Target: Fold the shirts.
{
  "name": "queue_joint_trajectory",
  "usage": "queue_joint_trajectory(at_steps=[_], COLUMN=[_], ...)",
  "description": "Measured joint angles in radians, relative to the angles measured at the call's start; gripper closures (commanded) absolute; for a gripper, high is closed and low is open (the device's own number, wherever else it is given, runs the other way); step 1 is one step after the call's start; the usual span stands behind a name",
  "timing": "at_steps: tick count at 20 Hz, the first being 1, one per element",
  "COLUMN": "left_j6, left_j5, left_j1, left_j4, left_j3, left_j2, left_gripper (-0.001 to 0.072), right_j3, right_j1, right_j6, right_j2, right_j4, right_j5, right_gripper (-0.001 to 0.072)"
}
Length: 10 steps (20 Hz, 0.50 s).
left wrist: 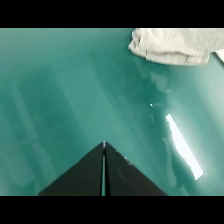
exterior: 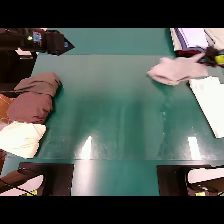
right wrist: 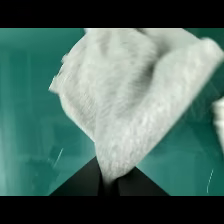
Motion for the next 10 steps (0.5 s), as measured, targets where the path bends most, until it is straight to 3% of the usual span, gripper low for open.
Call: queue_joint_trajectory(at_steps=[10], left_j6=[-0.008], left_j5=[0.018], left_j1=[-0.114], left_j4=[0.004], left_j3=[-0.008], left_j2=[-0.042], left_gripper=[0.0685], right_j3=[0.060], right_j1=[-0.254], right_j6=[-0.006], right_j2=[0.017], right_j4=[0.089], right_j5=[-0.104], right_gripper=[0.0698])
